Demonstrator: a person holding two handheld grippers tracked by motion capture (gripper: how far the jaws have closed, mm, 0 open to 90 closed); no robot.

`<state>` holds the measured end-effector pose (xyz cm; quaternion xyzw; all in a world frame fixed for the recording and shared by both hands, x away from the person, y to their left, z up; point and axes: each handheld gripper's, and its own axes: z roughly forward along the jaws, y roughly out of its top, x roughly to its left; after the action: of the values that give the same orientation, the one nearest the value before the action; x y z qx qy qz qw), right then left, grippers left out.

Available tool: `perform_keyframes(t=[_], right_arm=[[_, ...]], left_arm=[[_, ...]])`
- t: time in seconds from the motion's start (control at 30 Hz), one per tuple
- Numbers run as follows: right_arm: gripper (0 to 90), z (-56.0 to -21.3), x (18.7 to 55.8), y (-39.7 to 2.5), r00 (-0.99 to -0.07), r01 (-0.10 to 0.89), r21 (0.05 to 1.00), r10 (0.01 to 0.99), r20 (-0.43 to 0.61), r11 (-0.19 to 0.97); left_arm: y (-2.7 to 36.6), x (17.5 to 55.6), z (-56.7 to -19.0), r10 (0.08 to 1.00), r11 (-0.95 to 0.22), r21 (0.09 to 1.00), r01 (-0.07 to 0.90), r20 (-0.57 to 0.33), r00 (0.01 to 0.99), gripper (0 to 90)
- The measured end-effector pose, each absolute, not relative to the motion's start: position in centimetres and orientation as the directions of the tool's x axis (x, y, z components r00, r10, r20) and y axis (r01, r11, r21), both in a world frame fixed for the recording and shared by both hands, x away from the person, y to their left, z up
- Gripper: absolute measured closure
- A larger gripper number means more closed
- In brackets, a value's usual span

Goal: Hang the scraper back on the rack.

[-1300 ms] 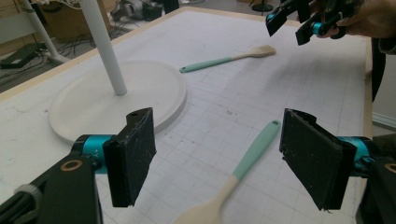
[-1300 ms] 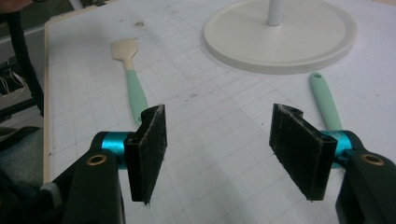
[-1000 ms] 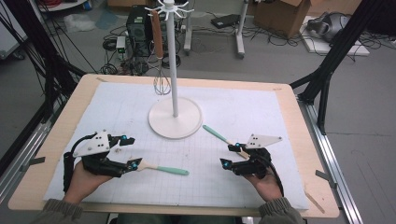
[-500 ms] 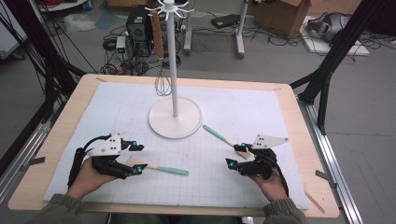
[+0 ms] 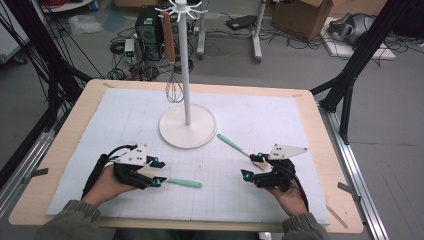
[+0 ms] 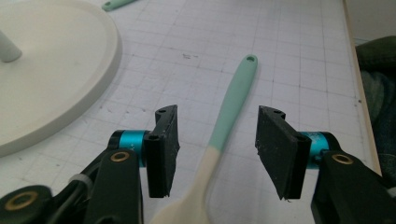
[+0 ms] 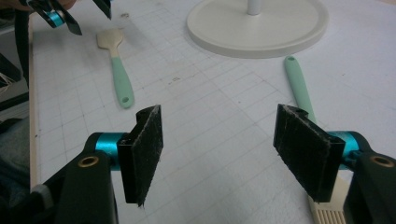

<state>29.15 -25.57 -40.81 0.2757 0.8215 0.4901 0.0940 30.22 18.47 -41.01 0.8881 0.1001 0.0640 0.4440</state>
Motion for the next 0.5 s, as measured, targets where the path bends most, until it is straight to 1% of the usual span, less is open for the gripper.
perform_keyframes(t=[0.23,0.3,0.4,0.5], right_arm=[[32.1,-40.9,29.3,-25.4,-0.834,0.352,0.859,0.542,0.107,0.372],[32.0,-40.9,29.3,-25.3,-0.834,0.356,0.855,0.541,0.109,0.377],[32.0,-40.9,29.2,-25.3,-0.836,0.355,0.855,0.538,0.110,0.377],[32.0,-40.9,29.2,-25.3,-0.834,0.354,0.856,0.541,0.107,0.377]], left_arm=[[17.6,31.0,-42.3,0.203,-0.633,0.762,0.134,-0.004,0.979,56.3],[17.3,31.1,-42.6,0.187,-0.649,0.750,0.125,-0.003,0.982,60.2],[16.8,31.2,-43.2,0.173,-0.678,0.727,0.104,0.021,0.985,63.3],[16.7,31.3,-43.4,0.176,-0.678,0.727,0.108,0.018,0.984,64.8]])
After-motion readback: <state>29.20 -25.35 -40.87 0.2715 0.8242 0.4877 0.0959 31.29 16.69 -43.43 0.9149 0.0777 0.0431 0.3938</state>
